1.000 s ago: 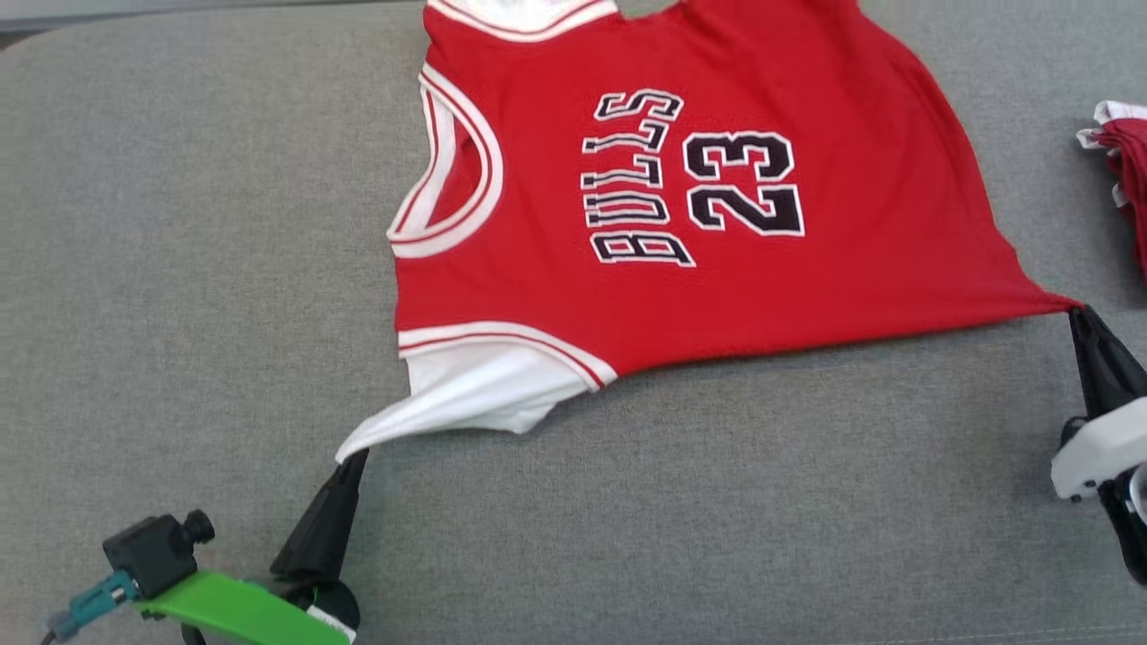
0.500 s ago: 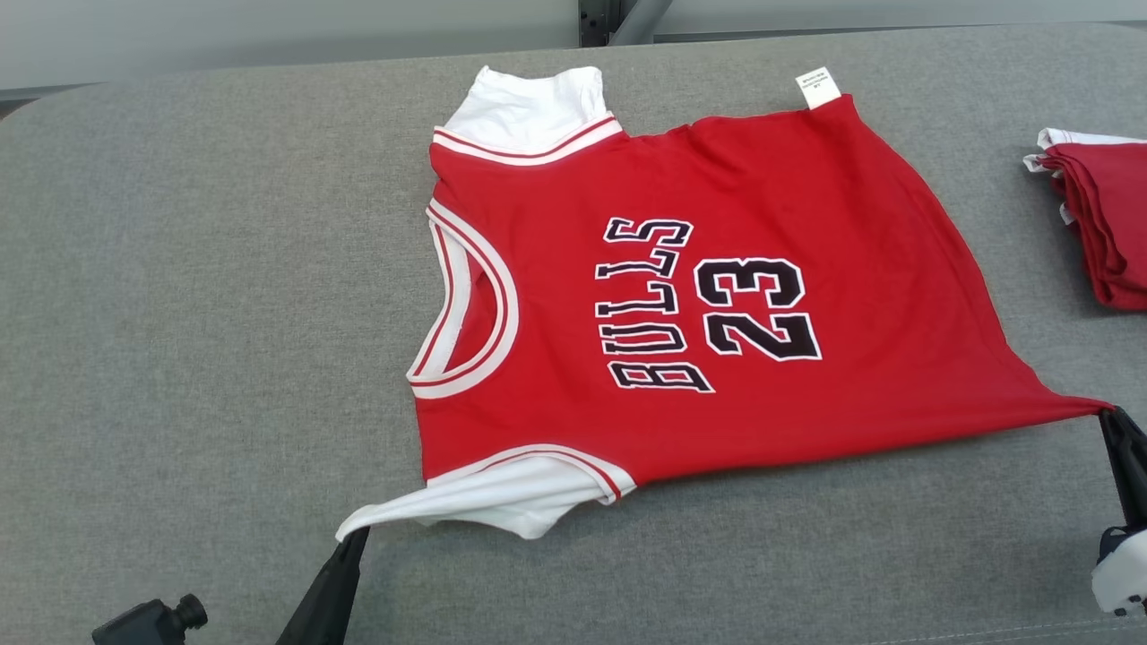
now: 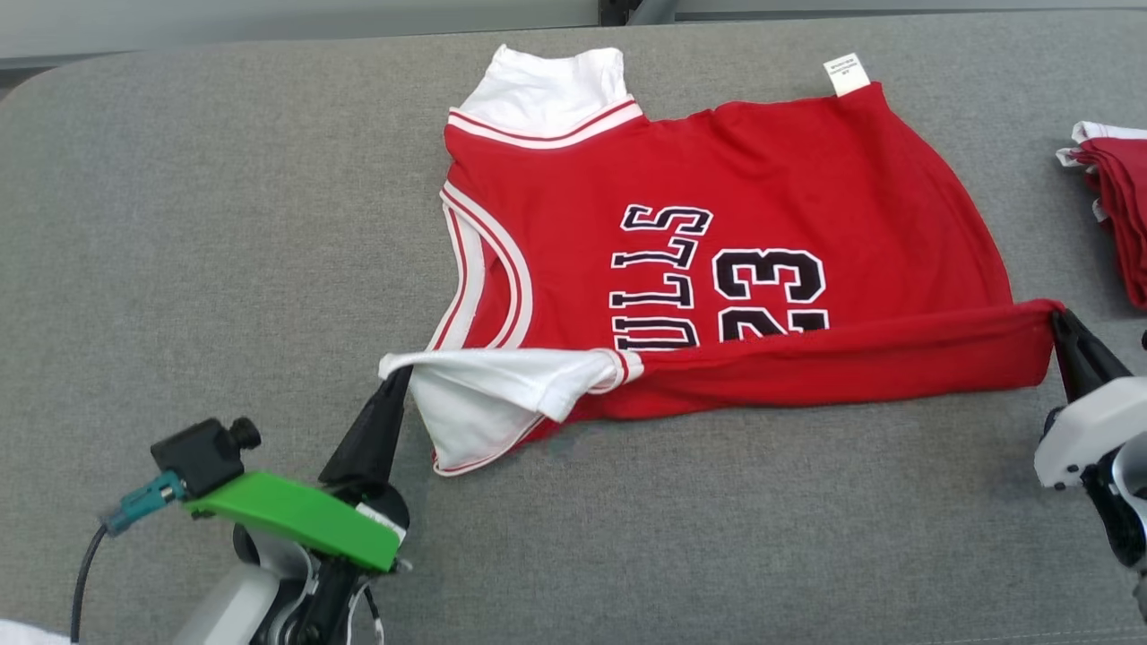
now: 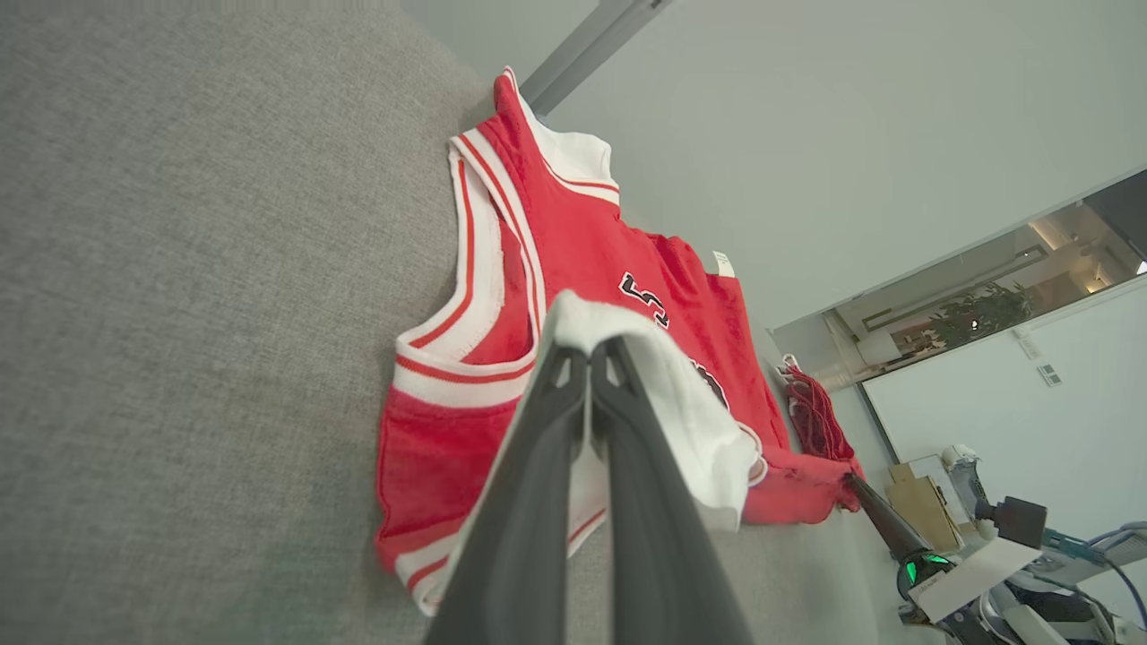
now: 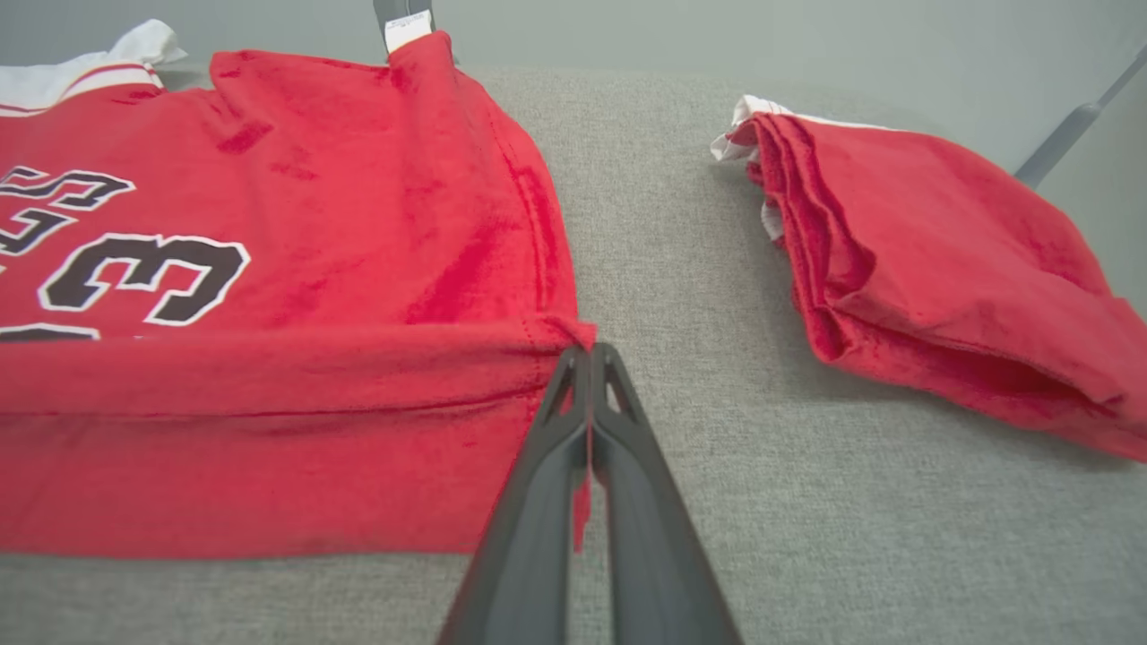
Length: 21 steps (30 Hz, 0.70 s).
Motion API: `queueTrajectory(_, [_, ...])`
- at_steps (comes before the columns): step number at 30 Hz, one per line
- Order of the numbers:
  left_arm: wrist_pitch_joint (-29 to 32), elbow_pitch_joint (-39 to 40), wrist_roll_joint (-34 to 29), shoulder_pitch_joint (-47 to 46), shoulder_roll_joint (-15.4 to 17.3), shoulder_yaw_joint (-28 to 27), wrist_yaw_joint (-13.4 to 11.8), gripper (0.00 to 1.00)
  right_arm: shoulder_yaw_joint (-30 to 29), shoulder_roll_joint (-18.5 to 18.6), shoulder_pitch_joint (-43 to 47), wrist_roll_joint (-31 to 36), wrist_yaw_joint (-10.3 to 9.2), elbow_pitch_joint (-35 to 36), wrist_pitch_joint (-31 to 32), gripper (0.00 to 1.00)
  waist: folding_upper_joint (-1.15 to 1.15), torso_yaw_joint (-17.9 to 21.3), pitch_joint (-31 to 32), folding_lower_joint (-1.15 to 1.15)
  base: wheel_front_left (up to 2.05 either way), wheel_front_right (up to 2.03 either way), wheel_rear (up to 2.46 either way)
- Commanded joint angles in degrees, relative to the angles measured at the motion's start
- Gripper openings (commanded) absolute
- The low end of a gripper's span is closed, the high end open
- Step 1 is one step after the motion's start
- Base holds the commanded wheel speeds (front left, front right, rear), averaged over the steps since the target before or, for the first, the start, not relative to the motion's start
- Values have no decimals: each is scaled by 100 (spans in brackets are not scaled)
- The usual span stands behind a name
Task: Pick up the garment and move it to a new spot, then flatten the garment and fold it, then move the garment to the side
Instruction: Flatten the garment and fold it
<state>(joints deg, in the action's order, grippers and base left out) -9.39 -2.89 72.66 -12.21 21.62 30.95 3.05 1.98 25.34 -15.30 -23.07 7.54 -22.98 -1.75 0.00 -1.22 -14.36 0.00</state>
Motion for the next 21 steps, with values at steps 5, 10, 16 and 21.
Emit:
queueTrajectory(5, [-88,-755,-203,-727,-266,39,193,0,110,-80,-594,160,-10,-488,-54,0,0,-93,-251,0,0,0,0])
queueTrajectory(10, [-277,-1378,-399,-1231,-463,45,343,0,219,-99,-1020,255,-11,-924,-275,0,0,-134,-450,0,0,0,0])
queueTrajectory(16, [-449,-1860,-582,-1557,-622,165,436,100,296,-193,-1294,255,-10,-1368,-820,100,0,-189,-538,0,0,0,0])
queueTrajectory(21, [-545,-1929,-673,-1365,-729,60,449,100,37,-194,-1173,237,-10,-1356,-1304,100,0,-234,-439,0,0,0,0])
